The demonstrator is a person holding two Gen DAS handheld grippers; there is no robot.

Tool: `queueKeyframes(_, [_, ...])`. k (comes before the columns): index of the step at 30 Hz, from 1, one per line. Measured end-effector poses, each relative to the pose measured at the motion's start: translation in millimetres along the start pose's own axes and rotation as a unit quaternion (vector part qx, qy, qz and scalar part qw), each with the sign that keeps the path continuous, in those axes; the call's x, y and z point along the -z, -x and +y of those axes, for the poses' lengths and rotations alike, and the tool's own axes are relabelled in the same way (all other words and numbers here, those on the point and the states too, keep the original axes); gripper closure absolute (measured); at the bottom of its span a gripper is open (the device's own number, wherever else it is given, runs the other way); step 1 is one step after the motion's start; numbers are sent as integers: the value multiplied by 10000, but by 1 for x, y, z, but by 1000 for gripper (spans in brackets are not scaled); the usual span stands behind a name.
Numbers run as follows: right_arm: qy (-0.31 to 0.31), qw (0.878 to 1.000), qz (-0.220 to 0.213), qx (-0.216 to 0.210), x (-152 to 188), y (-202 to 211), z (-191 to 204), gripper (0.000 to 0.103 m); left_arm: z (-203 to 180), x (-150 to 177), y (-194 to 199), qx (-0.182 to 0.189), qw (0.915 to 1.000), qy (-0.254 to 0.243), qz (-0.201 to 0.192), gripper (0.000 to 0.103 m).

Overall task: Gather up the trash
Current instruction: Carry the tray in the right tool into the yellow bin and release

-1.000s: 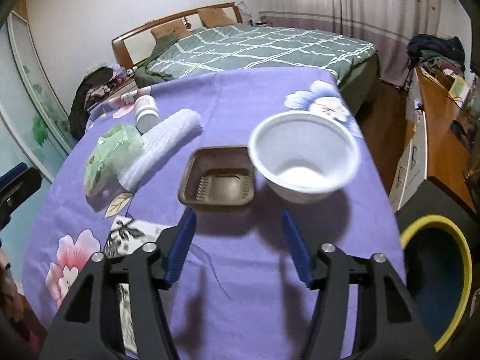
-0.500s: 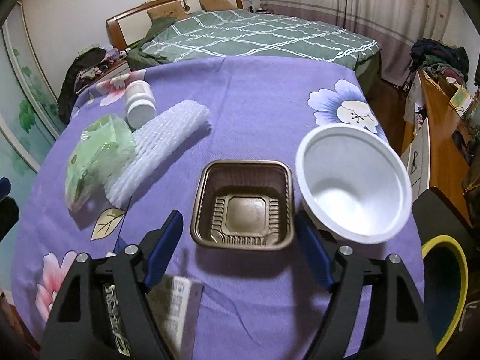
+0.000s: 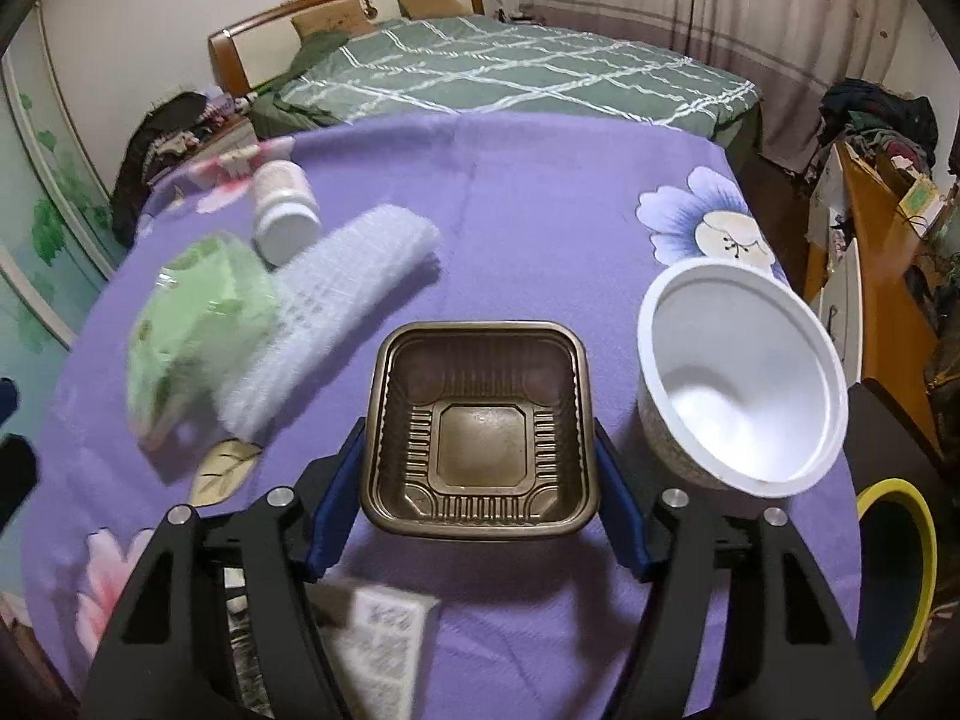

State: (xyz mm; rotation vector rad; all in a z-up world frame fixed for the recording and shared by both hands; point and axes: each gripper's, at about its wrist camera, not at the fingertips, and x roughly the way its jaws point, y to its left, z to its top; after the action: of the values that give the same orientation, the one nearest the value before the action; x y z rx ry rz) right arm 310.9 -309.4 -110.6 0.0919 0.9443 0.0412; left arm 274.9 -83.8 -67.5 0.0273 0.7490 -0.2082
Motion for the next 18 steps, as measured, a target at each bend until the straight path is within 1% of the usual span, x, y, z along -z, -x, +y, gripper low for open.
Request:
queueKeyframes(5, [56,9994,-204,-266,9,31,3,38,-5,0,10,-28,9999,-64,-79,12])
queueKeyframes(9, [90,9989,-313,-332,24,54,-4,38,-13,2,21,-33,9998,-131,-143,12])
queueKeyframes(12, [-12,9989,-374,-281,40,72,-22,37,-22,3,27,-10,9997,-203,-158,10])
queueKeyframes(16, [-362,9983,-456,-87,66,94,-59,37,-42,6,30,74,9992,-363,-136,10])
queueKeyframes(18, [-623,9966,-522,133,80,106,-86,37,-54,7,31,132,9987,-473,-129,10])
